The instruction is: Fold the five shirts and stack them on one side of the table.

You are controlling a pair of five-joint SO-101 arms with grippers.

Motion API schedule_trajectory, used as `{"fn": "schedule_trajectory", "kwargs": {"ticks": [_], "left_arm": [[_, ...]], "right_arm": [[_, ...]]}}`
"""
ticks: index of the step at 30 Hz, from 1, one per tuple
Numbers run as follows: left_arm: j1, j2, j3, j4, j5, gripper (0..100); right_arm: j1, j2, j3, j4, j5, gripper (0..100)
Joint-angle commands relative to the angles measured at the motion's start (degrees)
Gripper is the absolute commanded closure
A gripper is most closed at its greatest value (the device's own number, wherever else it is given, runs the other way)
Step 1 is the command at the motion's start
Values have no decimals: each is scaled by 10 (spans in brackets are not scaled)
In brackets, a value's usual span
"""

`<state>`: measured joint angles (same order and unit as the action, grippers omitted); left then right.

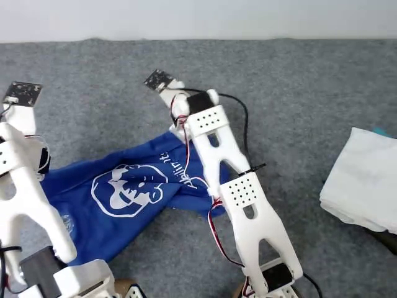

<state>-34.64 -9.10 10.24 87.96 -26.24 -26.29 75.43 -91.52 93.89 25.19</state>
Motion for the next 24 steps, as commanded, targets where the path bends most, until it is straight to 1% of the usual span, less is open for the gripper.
{"fn": "schedule_trajectory", "kwargs": {"ticks": [1,8,12,17,24], "left_arm": [[33,-43,-42,24,5,986],[153,-91,-110,38,89,986],[198,-93,-169,34,138,986],[220,-93,-254,7,165,986],[225,-93,-392,-40,161,986]], "right_arm": [[25,-91,-49,38,7,988],[85,-222,-47,65,7,988],[124,-305,-47,77,8,988],[182,-406,-47,79,8,988],[239,-523,-46,79,9,988]]}}
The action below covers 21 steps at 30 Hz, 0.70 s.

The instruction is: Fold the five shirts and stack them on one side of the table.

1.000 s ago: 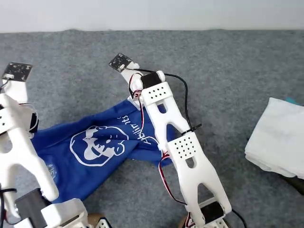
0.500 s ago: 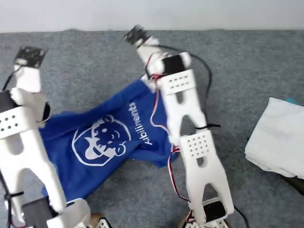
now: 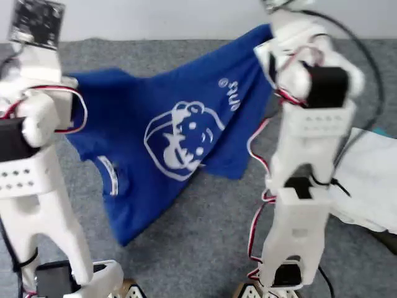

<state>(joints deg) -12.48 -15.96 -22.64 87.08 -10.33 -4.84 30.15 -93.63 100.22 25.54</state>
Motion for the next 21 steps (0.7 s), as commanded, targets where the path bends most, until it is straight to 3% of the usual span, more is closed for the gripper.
{"fn": "schedule_trajectory", "kwargs": {"ticks": [1,21], "left_arm": [[4,-25,-79,-38,1,986],[3,-30,-425,-13,-89,986]], "right_arm": [[29,-85,-25,15,5,988],[65,-290,-24,27,33,988]]}}
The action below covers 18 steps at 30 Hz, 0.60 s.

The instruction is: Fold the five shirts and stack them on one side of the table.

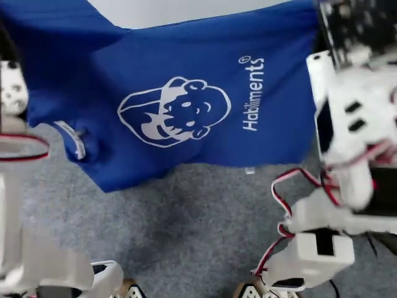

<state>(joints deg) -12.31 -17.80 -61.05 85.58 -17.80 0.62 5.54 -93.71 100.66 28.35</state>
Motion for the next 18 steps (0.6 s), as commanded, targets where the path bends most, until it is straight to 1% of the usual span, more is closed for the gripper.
{"fn": "schedule_trajectory", "kwargs": {"ticks": [1,8,13,16,18], "left_arm": [[1,-12,-52,2,-21,986],[0,-12,-133,0,-69,986],[-3,-12,-185,2,-122,986],[-3,-12,-186,2,-138,986],[-3,-10,-167,3,-139,986]], "right_arm": [[11,-55,-23,22,5,988],[12,-131,-22,22,7,988],[12,-178,-22,22,43,988],[12,-189,-20,22,61,988],[12,-188,12,22,64,988]]}}
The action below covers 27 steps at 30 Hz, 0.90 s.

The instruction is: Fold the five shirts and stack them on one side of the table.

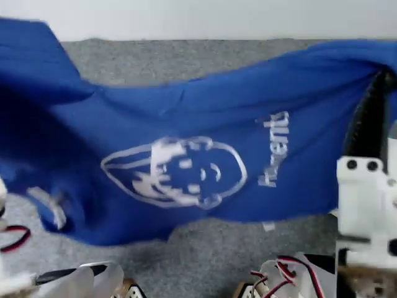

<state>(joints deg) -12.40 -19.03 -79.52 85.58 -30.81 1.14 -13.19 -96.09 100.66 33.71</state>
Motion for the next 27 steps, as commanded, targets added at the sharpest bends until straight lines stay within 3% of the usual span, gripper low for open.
{"fn": "schedule_trajectory", "kwargs": {"ticks": [1,5,11,14,19,22,27], "left_arm": [[-1,4,32,3,-9,986],[2,7,138,1,-9,986],[19,8,405,-34,-9,986],[28,7,567,-114,-11,986],[33,23,800,-331,-11,986],[33,64,850,-414,-11,986],[32,149,830,-492,-10,986]], "right_arm": [[7,0,64,22,11,988],[3,0,232,22,11,988],[1,12,562,-41,11,988],[1,27,696,-138,8,988],[-3,67,841,-333,8,988],[-5,103,871,-409,8,988],[-5,168,871,-524,8,988]]}}
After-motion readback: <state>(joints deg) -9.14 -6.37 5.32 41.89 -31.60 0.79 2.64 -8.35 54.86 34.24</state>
